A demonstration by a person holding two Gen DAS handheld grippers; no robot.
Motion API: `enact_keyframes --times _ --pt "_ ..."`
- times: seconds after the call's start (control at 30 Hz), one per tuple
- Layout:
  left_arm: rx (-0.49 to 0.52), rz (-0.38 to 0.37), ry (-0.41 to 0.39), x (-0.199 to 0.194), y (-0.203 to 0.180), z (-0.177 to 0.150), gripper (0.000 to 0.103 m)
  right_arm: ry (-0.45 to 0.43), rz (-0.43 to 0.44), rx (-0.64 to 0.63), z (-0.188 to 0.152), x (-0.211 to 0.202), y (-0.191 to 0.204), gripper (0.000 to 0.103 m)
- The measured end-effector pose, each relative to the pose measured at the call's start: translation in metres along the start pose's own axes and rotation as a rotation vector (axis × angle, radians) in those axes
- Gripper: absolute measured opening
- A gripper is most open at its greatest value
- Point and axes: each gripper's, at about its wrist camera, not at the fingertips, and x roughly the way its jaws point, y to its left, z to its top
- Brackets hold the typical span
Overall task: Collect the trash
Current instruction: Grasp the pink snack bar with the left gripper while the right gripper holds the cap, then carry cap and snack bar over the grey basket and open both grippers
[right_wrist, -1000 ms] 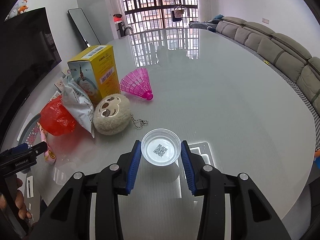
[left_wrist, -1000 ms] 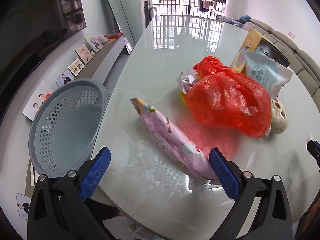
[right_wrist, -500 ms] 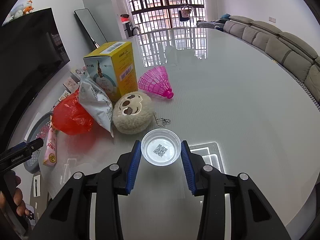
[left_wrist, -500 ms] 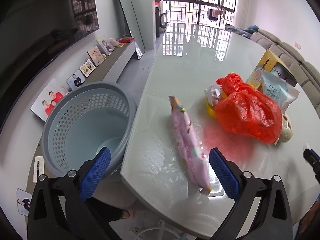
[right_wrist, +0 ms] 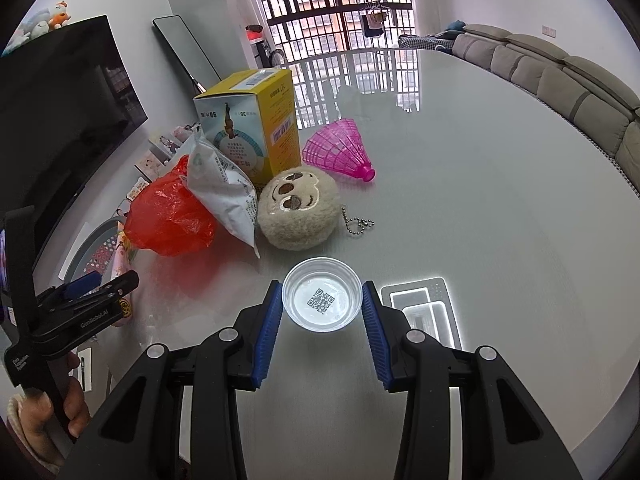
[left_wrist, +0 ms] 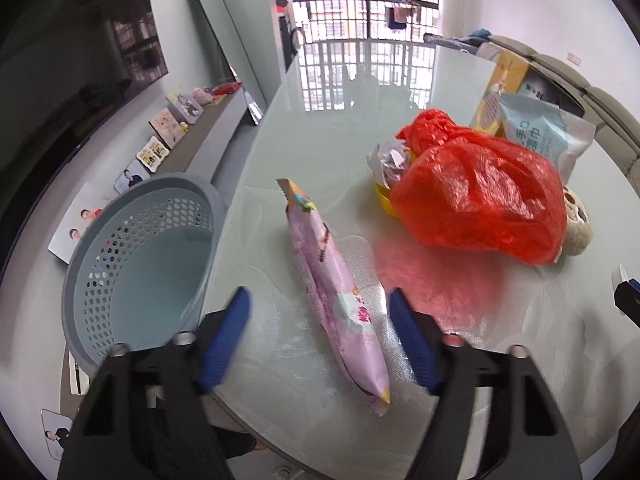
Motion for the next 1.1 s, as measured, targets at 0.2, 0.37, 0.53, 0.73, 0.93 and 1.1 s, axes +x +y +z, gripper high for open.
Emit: enact_keyframes --times 0.2,0.37,0.53,0.73,0.93,1.1 --pt "-0.012 -0.050 0.013 0.000 0.009 -0.002 0.019 0.000 0.016 -0.014 -0.005 -0.007 0.015 0.039" --pt "-0.016 -0.054 -0.033 -0.017 0.023 -0.003 0.018 -0.014 0.043 -0.062 -0.006 -0.016 0.039 0.039" --pt "-0.049 -0.045 -0.060 -0.034 0.050 -0.009 0.017 -0.024 0.118 -0.147 -0.005 -0.026 0.076 0.039" --pt "-0.085 0.051 -0.086 -0.047 0.103 -0.014 0.017 -0.012 0.216 -0.249 -0.003 -0.020 0.137 0.039" --pt "-0.154 0.132 -0.084 -0.040 0.166 -0.018 0.017 0.035 0.305 -0.349 0.002 0.007 0.207 0.039" --pt "-0.164 0.159 -0.047 -0.022 0.207 -0.020 0.018 0.080 0.353 -0.407 0.011 0.042 0.259 0.039"
